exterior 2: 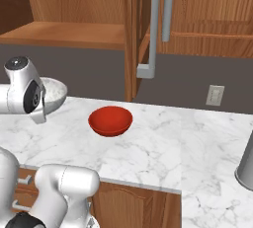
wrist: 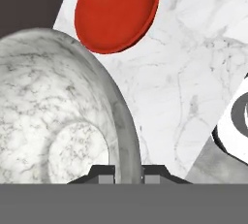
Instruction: Open the cabinet. Pick the bowls from the counter and place them in the cabinet. Then close the cabinet.
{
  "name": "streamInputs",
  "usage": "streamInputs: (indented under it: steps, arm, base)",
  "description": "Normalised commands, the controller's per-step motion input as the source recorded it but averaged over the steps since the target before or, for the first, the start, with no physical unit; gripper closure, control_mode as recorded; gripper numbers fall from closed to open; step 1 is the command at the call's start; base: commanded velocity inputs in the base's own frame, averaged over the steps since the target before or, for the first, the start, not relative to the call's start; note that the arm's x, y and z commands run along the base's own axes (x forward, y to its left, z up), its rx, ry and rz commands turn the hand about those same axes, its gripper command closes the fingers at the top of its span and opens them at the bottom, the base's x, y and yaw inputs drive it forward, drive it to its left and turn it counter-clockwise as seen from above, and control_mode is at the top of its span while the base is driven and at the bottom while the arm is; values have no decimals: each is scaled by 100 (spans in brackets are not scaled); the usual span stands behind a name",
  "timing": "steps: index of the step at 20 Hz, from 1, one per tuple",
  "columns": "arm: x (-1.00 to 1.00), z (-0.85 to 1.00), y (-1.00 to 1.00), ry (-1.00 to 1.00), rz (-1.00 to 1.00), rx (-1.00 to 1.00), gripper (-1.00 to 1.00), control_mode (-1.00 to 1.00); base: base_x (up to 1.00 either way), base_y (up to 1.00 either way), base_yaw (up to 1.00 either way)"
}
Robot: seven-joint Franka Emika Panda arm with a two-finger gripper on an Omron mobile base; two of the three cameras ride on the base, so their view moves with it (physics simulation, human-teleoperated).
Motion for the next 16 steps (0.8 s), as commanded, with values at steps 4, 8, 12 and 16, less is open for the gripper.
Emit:
streamInputs:
  steps: [4,8,12,16]
  arm:
    - [-62,42,-41,-28,-8,0,100,-100]
    - [-44,52,-25,-22,-7,0,100,-100]
    - [-43,51,-21,-12,-4,0,100,-100]
    - [-32,60,-15,-6,-4,0,100,-100]
  base:
    - [0,0,0]
    - [0,0,0]
    - [0,0,0]
    - [0,0,0]
